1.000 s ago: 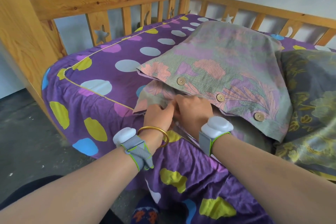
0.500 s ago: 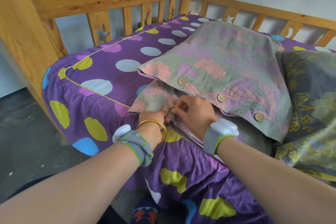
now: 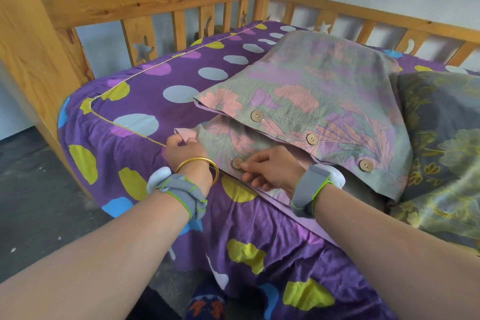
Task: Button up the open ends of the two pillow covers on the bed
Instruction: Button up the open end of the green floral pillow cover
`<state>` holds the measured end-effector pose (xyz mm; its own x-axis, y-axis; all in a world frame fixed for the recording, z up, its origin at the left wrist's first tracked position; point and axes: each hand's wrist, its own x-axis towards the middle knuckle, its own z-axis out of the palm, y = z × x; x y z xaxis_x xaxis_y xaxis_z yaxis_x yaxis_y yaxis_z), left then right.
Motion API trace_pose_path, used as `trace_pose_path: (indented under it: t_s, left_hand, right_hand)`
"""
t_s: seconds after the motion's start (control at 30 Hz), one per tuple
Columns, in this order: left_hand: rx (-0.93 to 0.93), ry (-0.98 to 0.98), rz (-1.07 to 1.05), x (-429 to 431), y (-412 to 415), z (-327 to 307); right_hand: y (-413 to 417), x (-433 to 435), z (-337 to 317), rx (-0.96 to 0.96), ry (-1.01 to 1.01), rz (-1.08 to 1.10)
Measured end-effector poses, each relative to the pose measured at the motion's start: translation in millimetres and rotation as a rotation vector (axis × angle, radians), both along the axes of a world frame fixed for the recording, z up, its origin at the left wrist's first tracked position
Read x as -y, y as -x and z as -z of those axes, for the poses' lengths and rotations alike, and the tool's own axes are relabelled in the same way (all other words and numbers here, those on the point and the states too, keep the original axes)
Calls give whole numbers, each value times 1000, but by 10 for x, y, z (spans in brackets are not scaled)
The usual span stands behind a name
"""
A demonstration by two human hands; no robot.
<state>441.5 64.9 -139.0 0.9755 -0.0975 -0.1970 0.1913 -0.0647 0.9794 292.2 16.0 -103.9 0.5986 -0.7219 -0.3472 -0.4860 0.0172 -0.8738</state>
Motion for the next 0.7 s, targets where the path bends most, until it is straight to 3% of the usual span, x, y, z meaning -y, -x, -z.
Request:
trace_pose_path:
  t_s: [0.13, 0.3, 0.37, 0.43, 0.53, 0.6, 0.7]
  left_hand:
    - [-5, -29, -78, 10, 40, -44]
    - [371, 83, 86, -70, 262, -213]
    - [402, 106, 199, -126, 431, -280]
    - [244, 122, 442, -166, 629, -310]
    - [-245, 110, 824, -203, 959, -264]
    - [-447, 24, 904, -226, 1129, -187]
    - [-592, -30, 853, -257, 1255, -99]
  right_hand:
    - [87, -11, -94, -5, 67, -32]
    - [334, 16, -171, -17, 193, -81]
    - [464, 37, -183, -54, 260, -86]
    - [596, 58, -171, -136, 401, -98]
    - [792, 75, -157, -359, 764, -139]
    - [911, 63, -146, -423, 886, -177]
    - [1044, 37, -79, -446, 987, -274]
